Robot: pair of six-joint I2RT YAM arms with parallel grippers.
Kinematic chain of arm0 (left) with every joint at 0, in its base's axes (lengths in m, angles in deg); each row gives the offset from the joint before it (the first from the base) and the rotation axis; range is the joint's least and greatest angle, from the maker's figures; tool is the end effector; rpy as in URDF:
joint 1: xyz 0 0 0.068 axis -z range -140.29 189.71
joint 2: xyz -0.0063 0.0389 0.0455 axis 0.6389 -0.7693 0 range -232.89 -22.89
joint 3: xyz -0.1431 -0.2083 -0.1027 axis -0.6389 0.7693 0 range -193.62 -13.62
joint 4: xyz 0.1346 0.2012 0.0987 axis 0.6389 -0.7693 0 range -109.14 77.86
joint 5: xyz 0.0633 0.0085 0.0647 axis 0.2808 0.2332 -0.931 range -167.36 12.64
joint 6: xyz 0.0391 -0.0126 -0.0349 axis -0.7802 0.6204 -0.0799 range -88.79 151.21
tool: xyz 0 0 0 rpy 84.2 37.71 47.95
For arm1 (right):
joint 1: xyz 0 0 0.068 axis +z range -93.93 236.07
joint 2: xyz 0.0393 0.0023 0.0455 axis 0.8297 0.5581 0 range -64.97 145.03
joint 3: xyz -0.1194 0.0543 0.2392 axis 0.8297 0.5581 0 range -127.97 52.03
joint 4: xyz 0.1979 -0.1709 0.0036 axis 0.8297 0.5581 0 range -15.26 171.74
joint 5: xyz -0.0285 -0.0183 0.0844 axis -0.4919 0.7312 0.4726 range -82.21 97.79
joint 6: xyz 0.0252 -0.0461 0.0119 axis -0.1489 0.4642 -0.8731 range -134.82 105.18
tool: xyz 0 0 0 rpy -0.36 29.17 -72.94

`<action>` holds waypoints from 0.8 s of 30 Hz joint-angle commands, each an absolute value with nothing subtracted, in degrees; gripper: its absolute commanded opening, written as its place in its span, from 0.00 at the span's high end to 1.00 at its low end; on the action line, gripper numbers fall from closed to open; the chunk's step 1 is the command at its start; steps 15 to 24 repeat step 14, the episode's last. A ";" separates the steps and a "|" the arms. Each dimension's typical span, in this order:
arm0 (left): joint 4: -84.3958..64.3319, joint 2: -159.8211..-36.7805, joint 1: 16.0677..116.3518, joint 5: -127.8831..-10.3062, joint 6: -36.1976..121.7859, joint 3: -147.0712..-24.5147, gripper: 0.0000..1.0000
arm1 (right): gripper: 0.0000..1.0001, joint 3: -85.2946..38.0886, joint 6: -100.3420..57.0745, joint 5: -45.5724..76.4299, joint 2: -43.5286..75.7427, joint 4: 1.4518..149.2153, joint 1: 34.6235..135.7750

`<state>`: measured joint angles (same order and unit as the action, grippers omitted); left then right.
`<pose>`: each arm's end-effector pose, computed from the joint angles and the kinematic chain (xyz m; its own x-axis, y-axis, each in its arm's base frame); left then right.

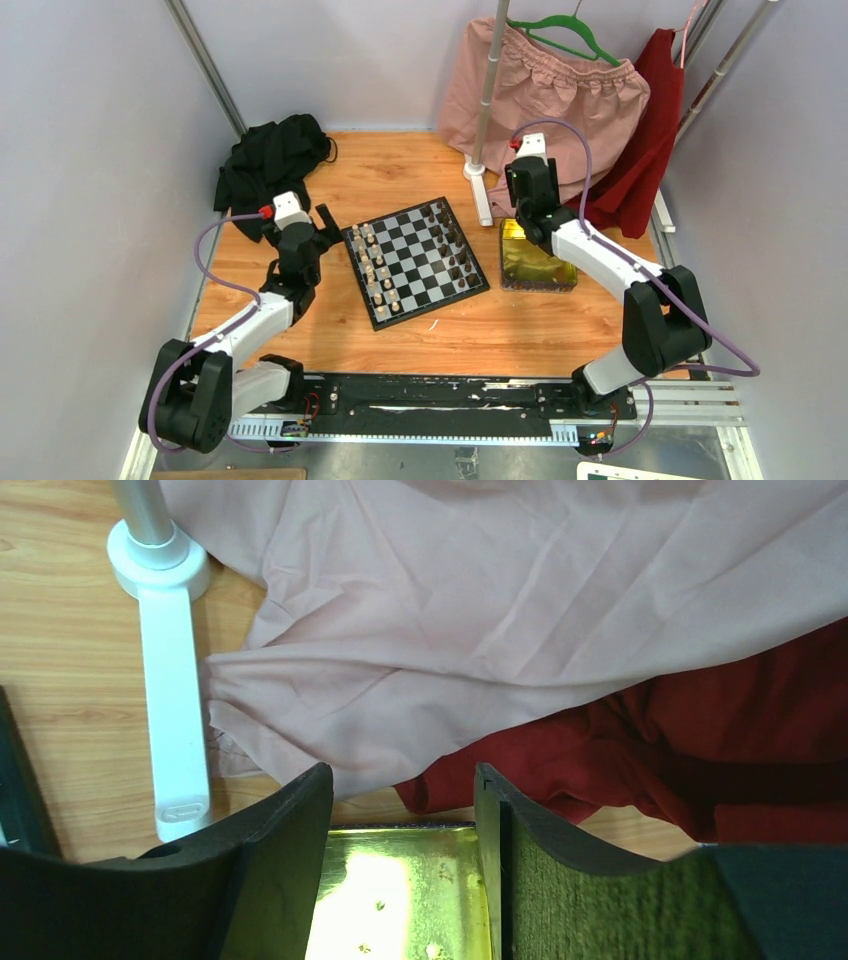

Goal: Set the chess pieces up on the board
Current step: Reset both arms

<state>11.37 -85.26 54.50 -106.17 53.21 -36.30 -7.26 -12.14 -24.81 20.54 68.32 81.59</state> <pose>0.2223 -0.0410 0.2077 -0.1659 -0.2956 -0.9408 -0.3085 0.9217 -0.2352 0.3182 0.1308 0.2871 -0.3098 -0.1915 -0.9313 0.0801 0.9708 -0.2262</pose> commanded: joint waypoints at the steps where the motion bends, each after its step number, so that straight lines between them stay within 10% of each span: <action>1: 19.23 -86.41 54.30 -106.97 48.11 -38.43 0.00 | 0.42 -6.06 -12.37 -24.94 20.56 65.62 79.76; 24: 23.10 -85.06 54.30 -106.35 46.81 -35.94 0.00 | 0.40 0.34 -14.42 -25.88 15.30 59.22 77.43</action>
